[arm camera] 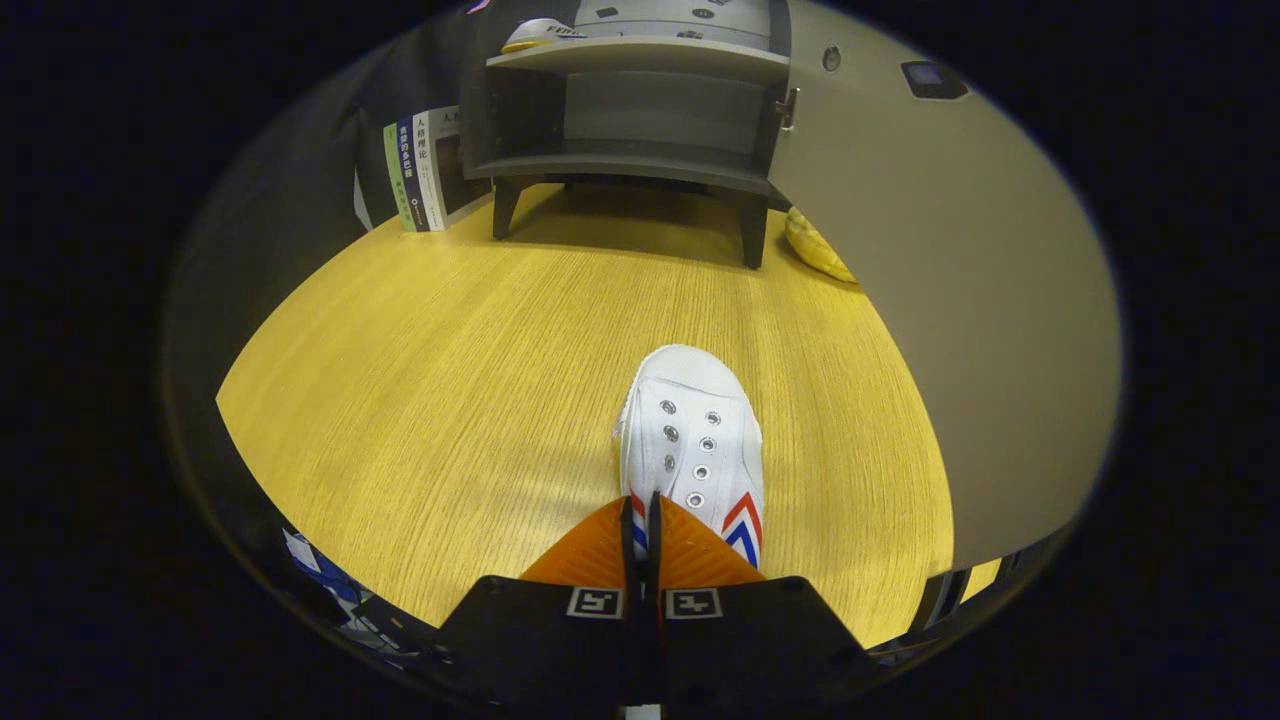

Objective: Open the shoe cabinet door, grab the shoes and put them into the shoe cabinet, then close the shoe cabinet door.

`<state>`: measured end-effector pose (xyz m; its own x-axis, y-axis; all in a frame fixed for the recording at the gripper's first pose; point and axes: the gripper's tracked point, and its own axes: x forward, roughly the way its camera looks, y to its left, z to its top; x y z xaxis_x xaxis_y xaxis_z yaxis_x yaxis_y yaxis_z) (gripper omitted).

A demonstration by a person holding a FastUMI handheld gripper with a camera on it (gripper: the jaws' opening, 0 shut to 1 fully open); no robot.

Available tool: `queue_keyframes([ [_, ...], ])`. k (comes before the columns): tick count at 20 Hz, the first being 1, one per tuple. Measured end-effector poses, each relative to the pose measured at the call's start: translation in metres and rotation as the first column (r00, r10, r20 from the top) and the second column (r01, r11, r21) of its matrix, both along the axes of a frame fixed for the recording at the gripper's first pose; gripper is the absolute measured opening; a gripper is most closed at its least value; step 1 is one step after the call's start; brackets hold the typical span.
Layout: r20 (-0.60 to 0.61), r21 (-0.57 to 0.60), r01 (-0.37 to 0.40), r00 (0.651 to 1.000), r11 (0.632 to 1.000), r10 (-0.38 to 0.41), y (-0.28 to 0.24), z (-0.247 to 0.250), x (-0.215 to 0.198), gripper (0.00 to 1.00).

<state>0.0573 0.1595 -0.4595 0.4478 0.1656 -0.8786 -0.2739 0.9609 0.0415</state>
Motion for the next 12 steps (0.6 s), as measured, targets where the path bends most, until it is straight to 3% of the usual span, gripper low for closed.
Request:
queue_keyframes([
  [12, 0.131, 0.125, 0.021, 0.991, 0.992, -0.038, 0.03, 0.081, 0.054, 0.01],
])
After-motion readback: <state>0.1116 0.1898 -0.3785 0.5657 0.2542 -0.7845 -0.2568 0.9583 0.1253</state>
